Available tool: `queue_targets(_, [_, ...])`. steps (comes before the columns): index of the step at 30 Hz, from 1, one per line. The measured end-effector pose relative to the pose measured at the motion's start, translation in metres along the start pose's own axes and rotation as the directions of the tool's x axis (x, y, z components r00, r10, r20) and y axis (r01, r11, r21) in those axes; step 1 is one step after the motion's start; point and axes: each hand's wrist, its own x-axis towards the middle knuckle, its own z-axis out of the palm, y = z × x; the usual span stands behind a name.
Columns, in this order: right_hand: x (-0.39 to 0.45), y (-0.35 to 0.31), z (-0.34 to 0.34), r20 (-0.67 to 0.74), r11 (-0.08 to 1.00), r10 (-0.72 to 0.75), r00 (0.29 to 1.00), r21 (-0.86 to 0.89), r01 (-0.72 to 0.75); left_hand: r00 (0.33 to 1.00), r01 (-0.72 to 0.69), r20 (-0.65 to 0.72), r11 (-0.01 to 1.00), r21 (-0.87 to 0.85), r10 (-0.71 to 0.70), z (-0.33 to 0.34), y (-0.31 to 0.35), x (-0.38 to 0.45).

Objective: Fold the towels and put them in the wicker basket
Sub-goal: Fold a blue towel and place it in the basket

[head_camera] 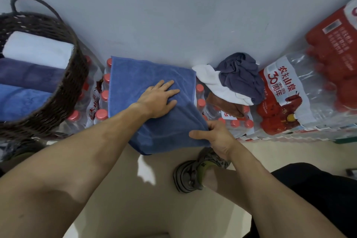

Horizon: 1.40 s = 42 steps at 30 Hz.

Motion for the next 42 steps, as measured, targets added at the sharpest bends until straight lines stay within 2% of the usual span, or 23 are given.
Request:
queue_targets(2, [0.001,-0.002,-0.002,0.002,0.991,-0.009,1.000,0.137,0.008,1.000,0.007,0.018,1.000,-0.016,-0.007,-0.001,0.001,0.001])
queue_targets(4, [0.002,-0.004,-0.003,0.034,0.988,0.029,0.999,0.151,-0.034,1.000,0.009,0.022,1.000,-0.007,-0.009,-0.001,0.001,0.002])
queue_targets(6, [0.002,-0.008,0.000,0.043,0.990,0.139,0.989,-0.041,-0.138,1.000,0.004,0.024,1.000,0.026,-0.004,-0.002,0.000,0.004])
queue_targets(9, [0.000,-0.009,0.001,0.037,0.862,0.358,0.933,-0.397,-0.316,1.000,0.001,0.020,0.998,0.060,-0.003,-0.002,0.000,0.006])
queue_targets(12, [-0.005,-0.011,0.000,0.050,0.776,0.494,0.868,-0.476,-0.415,1.000,0.006,0.026,0.999,0.047,-0.007,-0.001,0.002,0.005])
queue_targets(15, [-0.008,-0.016,-0.004,0.074,0.714,0.527,0.847,-0.579,-0.394,1.000,-0.004,0.016,0.999,0.049,0.003,0.002,0.001,0.001])
queue_targets(19, [-0.010,-0.015,-0.008,0.005,0.525,0.530,0.848,-0.787,-0.324,0.999,-0.020,-0.033,0.994,0.112,0.024,0.008,-0.001,-0.004])
queue_targets(23, [-0.012,-0.009,-0.008,0.028,0.532,0.496,0.868,-0.799,-0.278,0.998,-0.010,-0.061,0.989,0.150,0.019,0.012,0.000,-0.004])
queue_targets(25, [-0.014,-0.003,-0.006,0.071,0.548,0.544,0.836,-0.785,-0.290,0.998,-0.006,-0.067,0.990,0.139,0.015,0.013,-0.001,-0.003])
queue_targets(27, [-0.018,0.004,-0.003,0.077,0.512,0.613,0.786,-0.796,-0.322,0.998,-0.007,-0.066,0.993,0.117,0.014,0.012,-0.002,-0.002])
queue_targets(30, [-0.024,0.014,-0.003,0.098,0.453,0.770,0.631,-0.779,-0.433,0.998,-0.015,-0.060,0.992,0.121,0.023,0.012,-0.003,0.001])
queue_targets(31, [-0.025,0.015,-0.003,0.113,0.452,0.787,0.607,-0.775,-0.442,0.998,-0.017,-0.059,0.990,0.140,0.026,0.012,-0.004,0.000])
queue_targets(32, [-0.025,0.016,-0.003,0.111,0.463,0.776,0.621,-0.769,-0.441,0.998,-0.020,-0.060,0.988,0.155,0.029,0.013,-0.004,0.000])
queue_targets(35, [-0.020,0.020,-0.003,0.047,0.577,0.624,0.780,-0.700,-0.420,0.999,-0.014,-0.043,0.987,0.160,0.021,0.013,-0.004,0.000])
queue_targets(36, [-0.017,0.023,-0.003,0.020,0.629,0.586,0.810,-0.642,-0.439,0.999,-0.014,-0.029,0.988,0.154,0.018,0.013,-0.003,0.001])
queue_targets(39, [-0.013,0.029,-0.002,0.014,0.756,0.556,0.831,-0.425,-0.499,1.000,-0.012,-0.006,0.999,0.053,0.013,0.006,-0.001,-0.004])
queue_targets(40, [-0.012,0.029,-0.001,0.045,0.790,0.543,0.838,-0.365,-0.492,0.998,-0.023,-0.063,1.000,-0.010,0.022,0.002,0.002,-0.010])
queue_targets(42, [-0.012,0.024,0.003,0.096,0.839,0.505,0.858,-0.285,-0.463,0.950,-0.110,-0.304,0.985,-0.129,0.067,-0.004,0.012,-0.024])
